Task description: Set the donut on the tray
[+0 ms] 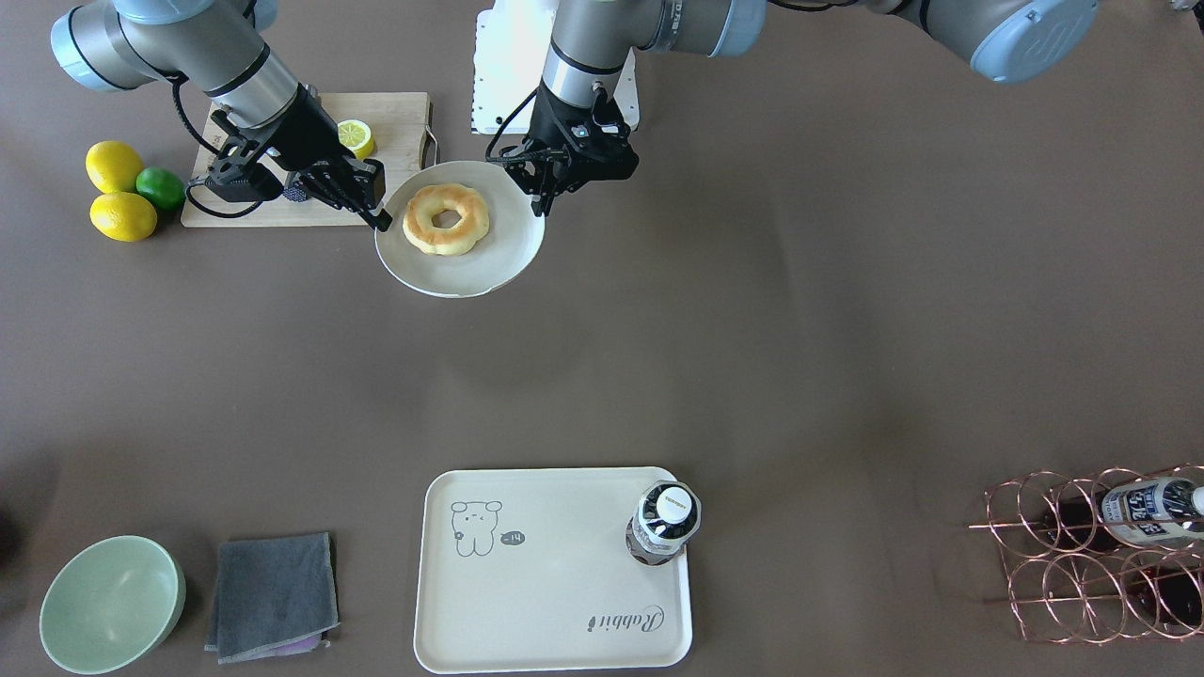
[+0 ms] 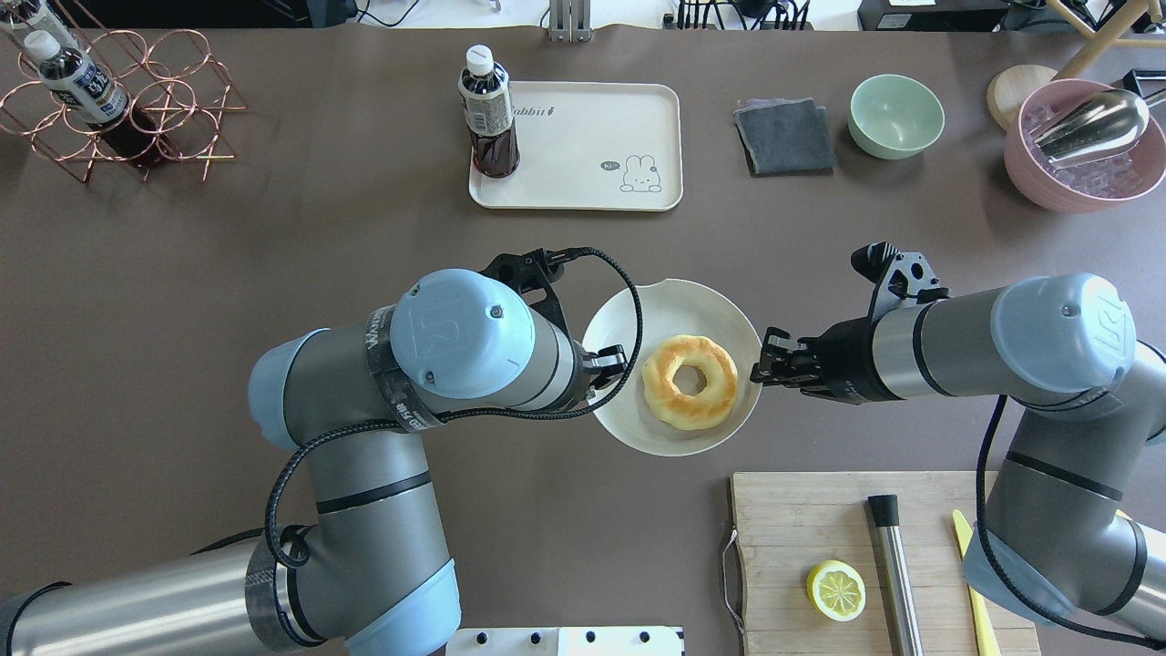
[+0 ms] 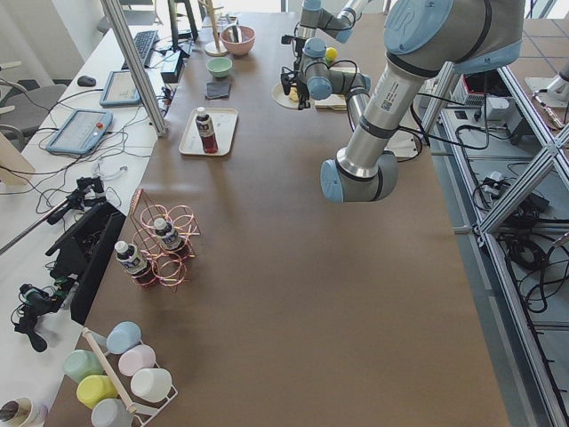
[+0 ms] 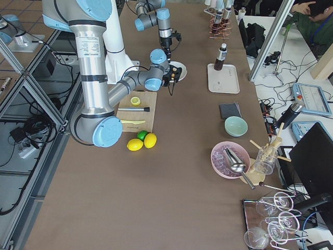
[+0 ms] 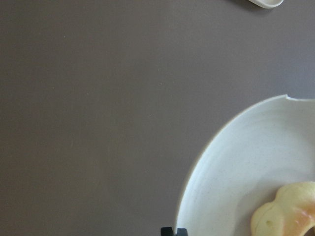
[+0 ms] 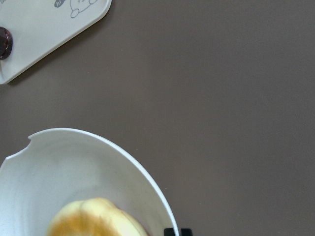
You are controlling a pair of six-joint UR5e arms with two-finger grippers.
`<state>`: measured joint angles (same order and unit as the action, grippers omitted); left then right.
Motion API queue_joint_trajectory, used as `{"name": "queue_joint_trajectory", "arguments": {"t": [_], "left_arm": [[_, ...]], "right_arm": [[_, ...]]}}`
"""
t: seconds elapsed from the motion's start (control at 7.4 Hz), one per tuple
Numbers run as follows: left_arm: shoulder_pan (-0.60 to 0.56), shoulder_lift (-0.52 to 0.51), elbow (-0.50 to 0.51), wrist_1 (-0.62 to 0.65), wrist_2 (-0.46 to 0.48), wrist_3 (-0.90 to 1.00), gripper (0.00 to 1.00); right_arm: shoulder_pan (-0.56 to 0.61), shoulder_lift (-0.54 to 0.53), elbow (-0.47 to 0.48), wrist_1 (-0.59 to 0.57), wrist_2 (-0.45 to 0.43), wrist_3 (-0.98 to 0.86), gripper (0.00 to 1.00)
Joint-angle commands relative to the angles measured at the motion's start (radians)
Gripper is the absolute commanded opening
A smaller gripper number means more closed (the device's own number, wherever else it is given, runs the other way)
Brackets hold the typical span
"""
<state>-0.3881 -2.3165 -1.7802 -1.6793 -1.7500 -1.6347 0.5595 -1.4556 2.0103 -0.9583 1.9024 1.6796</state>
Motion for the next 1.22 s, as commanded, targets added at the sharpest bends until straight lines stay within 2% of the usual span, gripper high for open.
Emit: {"name": "queue_joint_trajectory", "arguments": {"t": [0.0, 0.14, 0.41, 0.68, 0.81, 1.08], "left_arm": [[0.000, 0.002, -0.014, -0.006, -0.006, 0.030, 0.11], [0.000, 0.014, -0.021, -0.007, 0.001, 0.112, 0.99], [-0.030, 0.070, -0.105, -0.005, -0.016, 0.238, 0.98], [-0.143, 0.142, -0.134, -0.006, -0.180, 0.349, 0.98], [-0.200, 0.182, -0.139, -0.008, -0.216, 0.454, 0.98], [-0.343, 0.261, -0.139, -0.006, -0.346, 0.690, 0.98]], "right_arm": [[0.013, 0.000, 0.002, 0.000, 0.009, 0.002, 0.00], [0.023, 0.000, 0.002, 0.001, 0.018, 0.002, 0.00], [0.042, -0.008, 0.004, 0.001, 0.023, 0.000, 0.00], [0.054, -0.006, -0.005, 0.001, 0.018, 0.005, 0.00], [0.066, 0.003, -0.016, 0.000, 0.014, 0.040, 0.00], [0.140, 0.116, -0.135, -0.028, 0.017, 0.213, 0.00]]}}
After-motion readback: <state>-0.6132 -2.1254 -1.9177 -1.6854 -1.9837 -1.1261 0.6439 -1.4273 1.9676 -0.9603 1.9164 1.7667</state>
